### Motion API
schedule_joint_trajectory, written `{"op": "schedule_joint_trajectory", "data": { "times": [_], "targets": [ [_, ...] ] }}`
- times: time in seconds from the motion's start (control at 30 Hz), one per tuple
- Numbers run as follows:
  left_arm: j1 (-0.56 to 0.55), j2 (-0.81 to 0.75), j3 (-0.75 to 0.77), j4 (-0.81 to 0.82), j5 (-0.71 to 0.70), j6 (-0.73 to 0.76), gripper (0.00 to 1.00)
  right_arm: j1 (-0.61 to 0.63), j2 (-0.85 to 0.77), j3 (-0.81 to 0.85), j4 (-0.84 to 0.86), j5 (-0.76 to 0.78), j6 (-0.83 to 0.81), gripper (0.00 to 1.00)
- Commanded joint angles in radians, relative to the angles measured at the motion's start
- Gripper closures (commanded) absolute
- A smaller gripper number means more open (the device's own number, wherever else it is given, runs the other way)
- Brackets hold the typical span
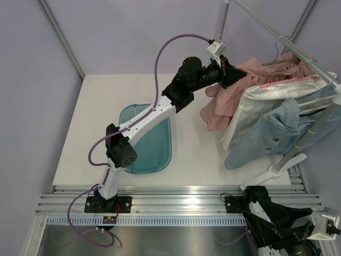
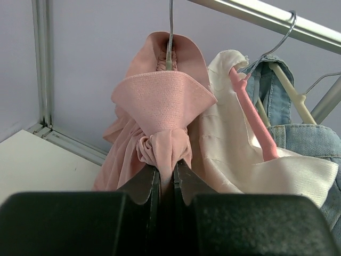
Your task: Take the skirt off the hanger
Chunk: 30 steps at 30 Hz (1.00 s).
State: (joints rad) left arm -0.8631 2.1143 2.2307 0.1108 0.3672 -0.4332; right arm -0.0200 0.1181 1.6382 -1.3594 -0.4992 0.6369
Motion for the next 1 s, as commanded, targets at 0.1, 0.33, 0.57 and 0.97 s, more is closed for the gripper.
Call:
{"op": "schedule_joint_trajectory", "data": {
  "times": [0.1,0.33,0.57,0.97],
  "targets": [
    [0.015,-0.045,0.061,0.177,0.027,-0.067,1.00,-0.003,0.032,-0.009,-0.279,-0.016,0.006,0.01],
    [0.052,-0.082,0.050,0.283,0.068,-0.104,1.00,-0.003,0.037,-0.011,-0.279,-0.012,0.000,0.00],
    [0.093,-0.123,0.049,0.309,0.072,-0.118,1.00,-0.003,0.048,-0.012,-0.279,-0.007,-0.008,0.00],
    [0.173,-0.540,-0.494,0.242,0.013,-0.015,1.00,-0.009,0.098,-0.147,-0.210,-0.053,-0.126,0.01]
  ]
}}
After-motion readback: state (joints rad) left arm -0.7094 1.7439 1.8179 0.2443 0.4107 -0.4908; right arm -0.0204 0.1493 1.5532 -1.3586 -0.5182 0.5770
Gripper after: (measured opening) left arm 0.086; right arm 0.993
